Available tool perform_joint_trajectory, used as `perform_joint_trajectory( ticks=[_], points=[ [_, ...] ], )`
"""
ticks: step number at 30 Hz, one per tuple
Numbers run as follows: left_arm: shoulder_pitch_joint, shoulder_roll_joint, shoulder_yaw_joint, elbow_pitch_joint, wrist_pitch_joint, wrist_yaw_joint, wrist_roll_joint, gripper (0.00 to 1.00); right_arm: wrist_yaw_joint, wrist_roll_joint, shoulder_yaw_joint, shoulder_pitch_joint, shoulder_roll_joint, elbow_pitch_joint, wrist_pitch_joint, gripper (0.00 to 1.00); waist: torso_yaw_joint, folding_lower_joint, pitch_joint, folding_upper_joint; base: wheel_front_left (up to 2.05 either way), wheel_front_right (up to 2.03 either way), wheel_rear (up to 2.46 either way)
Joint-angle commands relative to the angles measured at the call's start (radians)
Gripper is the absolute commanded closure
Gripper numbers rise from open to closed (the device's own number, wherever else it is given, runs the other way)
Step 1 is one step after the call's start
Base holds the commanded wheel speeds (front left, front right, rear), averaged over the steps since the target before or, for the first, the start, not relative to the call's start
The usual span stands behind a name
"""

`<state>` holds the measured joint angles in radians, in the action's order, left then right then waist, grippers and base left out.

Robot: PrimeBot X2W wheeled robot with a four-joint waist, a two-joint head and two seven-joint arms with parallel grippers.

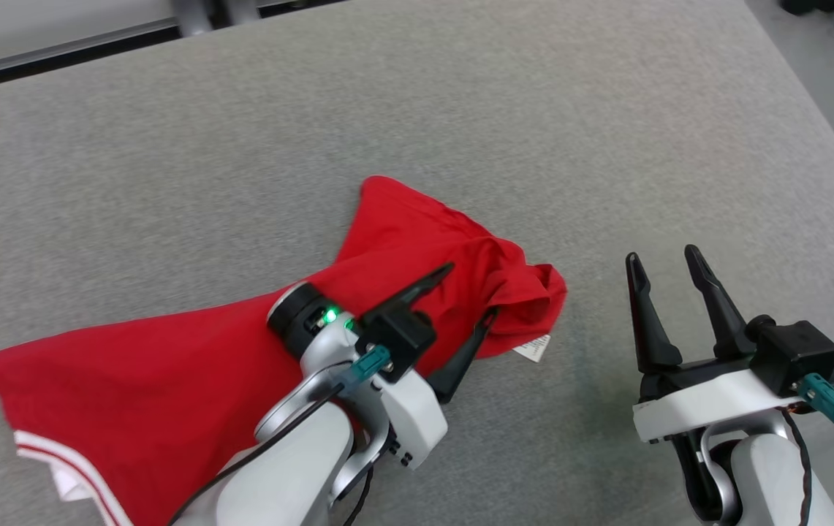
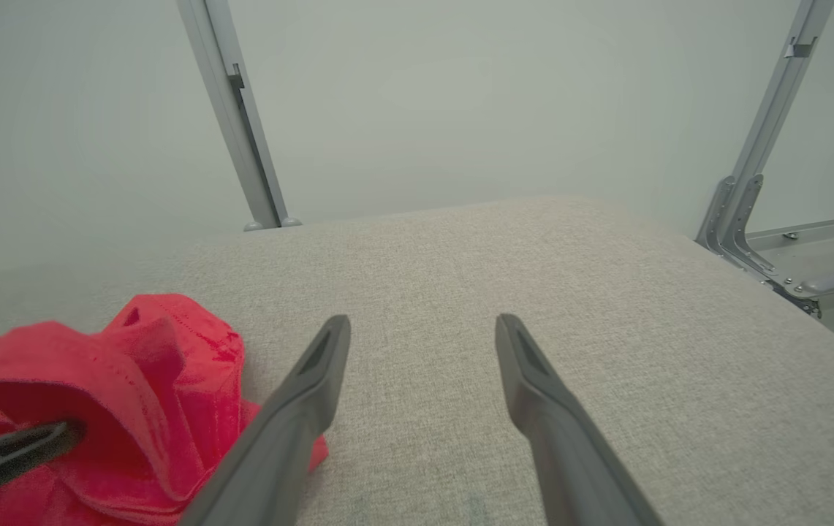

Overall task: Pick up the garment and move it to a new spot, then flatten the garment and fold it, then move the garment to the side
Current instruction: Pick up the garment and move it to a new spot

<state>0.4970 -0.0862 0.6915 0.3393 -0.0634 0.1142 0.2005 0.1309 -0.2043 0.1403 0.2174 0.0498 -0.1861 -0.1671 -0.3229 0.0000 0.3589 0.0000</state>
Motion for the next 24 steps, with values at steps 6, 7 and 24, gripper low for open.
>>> perform_joint_trajectory(
  ticks=[6, 7, 24],
  points=[
    [-0.065, -0.029, -0.062, -0.012, -0.069, -0.049, 0.048, 0.0, 0.0, 0.023, -0.015, 0.009, 0.002, -0.006, 0.013, 0.0, 0.136, 0.0, -0.081, 0.0, 0.0, 0.0, 0.0],
    [-0.076, -0.035, -0.082, -0.019, -0.085, -0.064, 0.058, 0.0, 0.0, 0.031, -0.013, 0.008, 0.002, -0.004, 0.018, 0.0, 0.151, 0.0, -0.09, 0.0, 0.0, 0.0, 0.0],
    [-0.275, -0.133, -0.446, -0.107, -0.2, -0.231, 0.222, 0.0, 0.0, 0.079, -0.035, -0.061, 0.004, 0.049, 0.095, 0.0, 0.297, 0.0, -0.213, 0.0, 0.0, 0.0, 0.0]
  ],
)
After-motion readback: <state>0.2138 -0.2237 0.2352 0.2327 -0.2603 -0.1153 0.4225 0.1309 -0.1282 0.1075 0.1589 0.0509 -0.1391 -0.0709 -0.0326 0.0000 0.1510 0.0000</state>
